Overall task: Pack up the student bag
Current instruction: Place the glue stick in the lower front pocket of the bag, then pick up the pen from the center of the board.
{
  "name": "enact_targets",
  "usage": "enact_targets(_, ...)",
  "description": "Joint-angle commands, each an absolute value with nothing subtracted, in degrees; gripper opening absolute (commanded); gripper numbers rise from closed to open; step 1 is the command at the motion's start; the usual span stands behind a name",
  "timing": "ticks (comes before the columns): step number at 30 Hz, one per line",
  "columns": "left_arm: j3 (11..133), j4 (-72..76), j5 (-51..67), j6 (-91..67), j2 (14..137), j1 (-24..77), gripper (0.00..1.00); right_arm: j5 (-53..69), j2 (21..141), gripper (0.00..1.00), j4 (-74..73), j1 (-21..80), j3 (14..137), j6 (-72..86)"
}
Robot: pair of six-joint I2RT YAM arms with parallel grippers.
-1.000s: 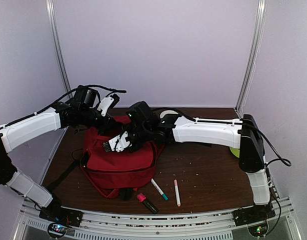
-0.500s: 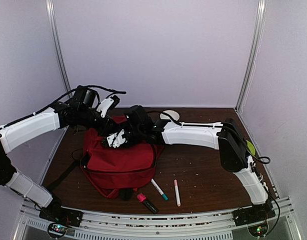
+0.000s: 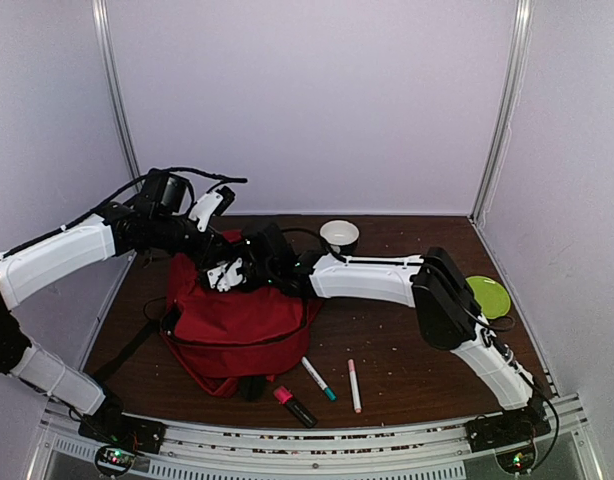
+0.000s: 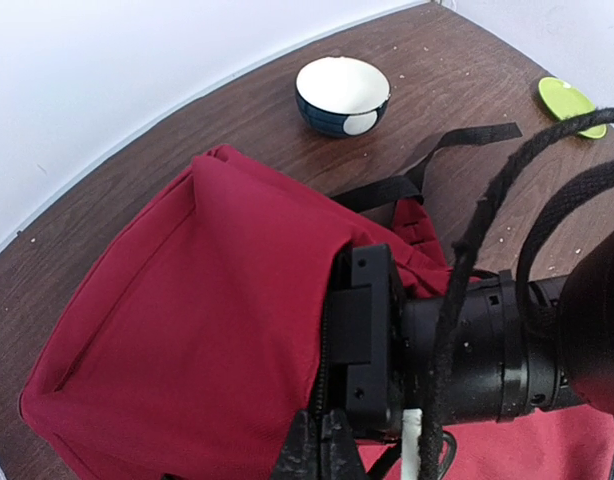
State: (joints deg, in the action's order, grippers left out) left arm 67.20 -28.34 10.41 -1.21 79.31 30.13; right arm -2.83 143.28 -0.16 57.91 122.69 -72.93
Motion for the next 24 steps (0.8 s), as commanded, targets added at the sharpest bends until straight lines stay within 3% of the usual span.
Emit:
enact_targets(1, 68.73, -27.64, 14.26, -1.45, 77.05, 31.00, 0.00, -4.96, 138.95, 0.54, 2.62, 56.72, 117.74, -71.26)
enact_targets(12, 69.30, -26.96, 7.84, -3.43, 79.04, 29.97, 0.00, 1.94, 121.31, 0.57, 0.37, 58.84, 95.59, -70.54)
enact_targets(24, 68.16, -23.69, 7.25, -5.55, 82.79, 29.09, 0.00, 8.98, 106.39, 0.57, -23.95, 59.48, 92.33, -54.57)
